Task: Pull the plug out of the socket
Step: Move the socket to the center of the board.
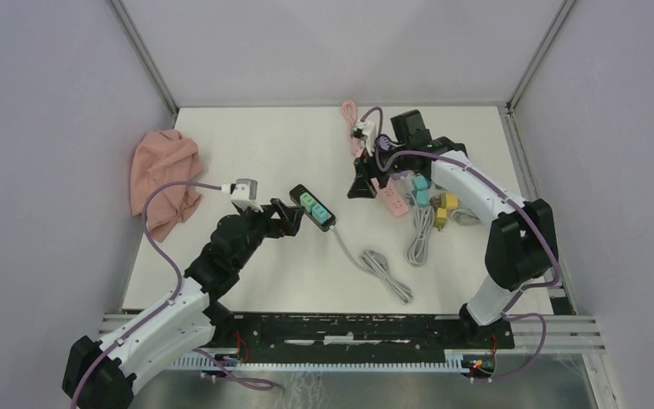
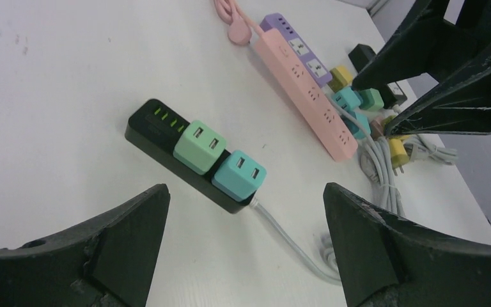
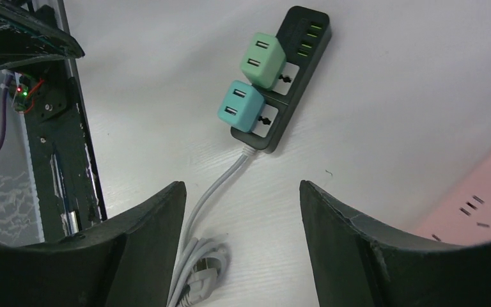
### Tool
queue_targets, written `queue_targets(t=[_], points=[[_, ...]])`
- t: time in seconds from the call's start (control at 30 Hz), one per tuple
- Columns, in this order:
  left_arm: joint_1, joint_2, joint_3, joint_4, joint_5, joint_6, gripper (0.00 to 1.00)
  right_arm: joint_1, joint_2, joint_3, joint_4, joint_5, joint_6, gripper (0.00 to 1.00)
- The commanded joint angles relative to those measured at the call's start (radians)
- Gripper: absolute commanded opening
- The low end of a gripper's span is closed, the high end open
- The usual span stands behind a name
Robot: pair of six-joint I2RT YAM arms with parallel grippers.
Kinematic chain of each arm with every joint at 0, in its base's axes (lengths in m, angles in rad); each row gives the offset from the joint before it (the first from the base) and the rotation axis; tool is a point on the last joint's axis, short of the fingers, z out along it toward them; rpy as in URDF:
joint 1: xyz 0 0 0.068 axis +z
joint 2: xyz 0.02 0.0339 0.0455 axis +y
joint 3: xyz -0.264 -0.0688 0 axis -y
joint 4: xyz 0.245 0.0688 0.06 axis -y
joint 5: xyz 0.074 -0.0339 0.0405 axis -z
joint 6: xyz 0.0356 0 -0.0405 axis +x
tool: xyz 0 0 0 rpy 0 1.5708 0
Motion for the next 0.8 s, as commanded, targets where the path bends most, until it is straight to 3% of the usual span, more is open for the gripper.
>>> queue_targets(t=[0.0,0.33,0.6,0.77], points=[[0.01,-0.076,0.014,-0.099,0.002,-0.05,0.96,0.087,0.028,0.015,0.017,0.136,-0.037,0.72],[0.01,-0.292,-0.069,-0.243,-0.117,-0.107,0.99,0.211,0.102,0.065,-0.029,0.31,-0.056,0.74],[0.01,-0.325,-0.055,-0.291,-0.142,-0.088,0.99,0.309,0.165,0.125,-0.058,0.473,-0.069,0.78],[0.009,-0.334,-0.055,-0.302,-0.153,-0.085,0.99,0.337,0.172,0.121,0.003,0.565,0.013,0.88]])
